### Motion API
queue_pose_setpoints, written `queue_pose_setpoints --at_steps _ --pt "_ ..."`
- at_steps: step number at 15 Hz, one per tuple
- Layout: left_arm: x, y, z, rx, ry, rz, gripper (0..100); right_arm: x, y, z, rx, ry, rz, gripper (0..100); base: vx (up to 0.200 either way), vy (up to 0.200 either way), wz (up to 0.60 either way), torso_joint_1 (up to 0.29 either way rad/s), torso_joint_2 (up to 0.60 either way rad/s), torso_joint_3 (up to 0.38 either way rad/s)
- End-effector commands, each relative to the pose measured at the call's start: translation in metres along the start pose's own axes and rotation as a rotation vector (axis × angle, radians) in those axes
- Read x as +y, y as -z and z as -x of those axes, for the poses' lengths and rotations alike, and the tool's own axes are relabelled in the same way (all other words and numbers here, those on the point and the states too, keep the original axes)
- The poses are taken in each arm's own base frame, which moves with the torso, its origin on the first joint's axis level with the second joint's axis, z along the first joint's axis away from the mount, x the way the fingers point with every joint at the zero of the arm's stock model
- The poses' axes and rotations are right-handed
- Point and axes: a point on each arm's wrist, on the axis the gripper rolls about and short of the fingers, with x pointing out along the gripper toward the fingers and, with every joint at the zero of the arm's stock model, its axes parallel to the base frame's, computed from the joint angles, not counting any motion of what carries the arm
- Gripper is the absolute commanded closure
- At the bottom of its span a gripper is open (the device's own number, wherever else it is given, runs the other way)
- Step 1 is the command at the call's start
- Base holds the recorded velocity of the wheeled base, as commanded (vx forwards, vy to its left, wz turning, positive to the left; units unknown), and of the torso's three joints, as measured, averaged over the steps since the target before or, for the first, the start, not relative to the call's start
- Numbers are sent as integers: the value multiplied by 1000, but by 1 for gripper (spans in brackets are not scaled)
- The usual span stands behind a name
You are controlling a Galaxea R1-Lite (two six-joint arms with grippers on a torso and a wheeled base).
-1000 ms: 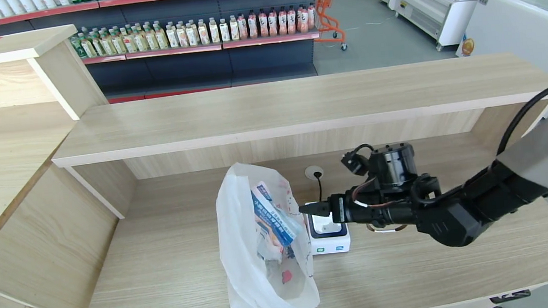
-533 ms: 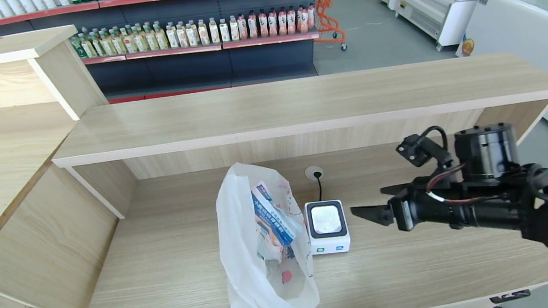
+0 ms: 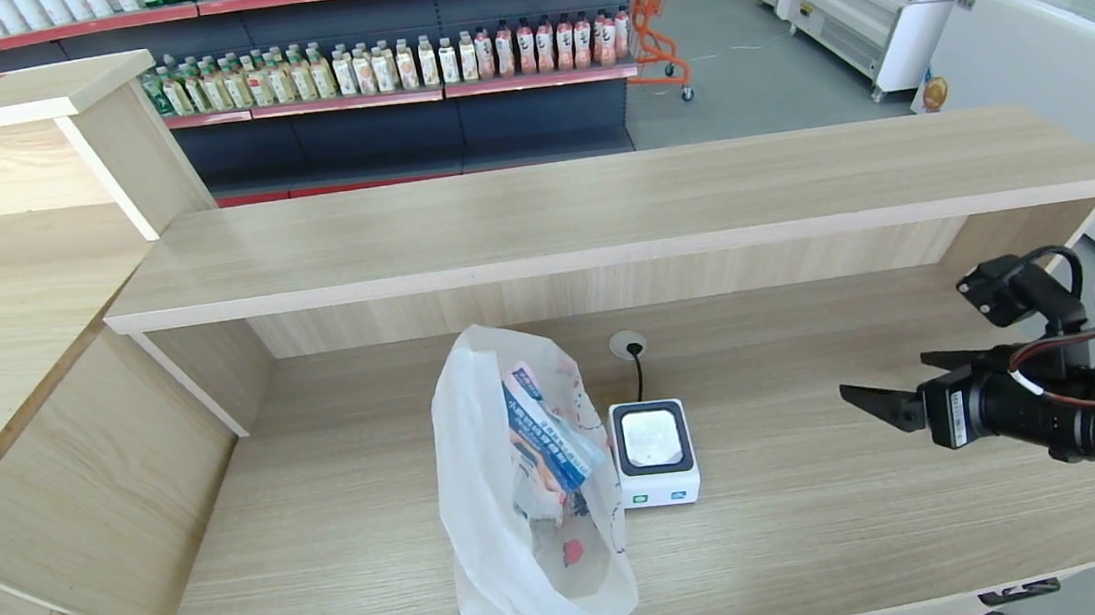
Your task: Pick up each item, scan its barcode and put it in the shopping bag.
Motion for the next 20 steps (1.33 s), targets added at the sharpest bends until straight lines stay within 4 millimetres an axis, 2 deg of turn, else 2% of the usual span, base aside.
queue_pose_setpoints --at_steps 1,3,6,9,10,12,17,20 --pt "0 0 0 0 0 2 0 -4 0 4 -6 18 -27 0 0 0 0 0 0 0" --pt "0 0 0 1 0 3 0 -3 -1 7 -11 20 -34 0 0 0 0 0 0 0" --pt "0 0 0 0 -2 0 0 -3 -2 8 -14 17 -60 0 0 -200 0 1 2 2" --pt "0 0 0 0 -2 -1 0 11 -8 15 -26 -35 -273 0 0 -200 0 9 5 -2" --pt "0 0 0 0 -2 0 0 14 -9 23 4 -40 -339 0 0 -200 0 2 2 -2" --pt "0 0 0 0 -2 0 0 17 -4 31 57 -39 -357 0 0 -200 0 -2 0 0" --pt "0 0 0 0 -2 6 0 19 0 38 57 -42 -356 0 0 -200 0 3 0 0" --pt "0 0 0 0 -3 11 0 19 10 41 90 -28 -361 0 0 -200 0 4 4 6"
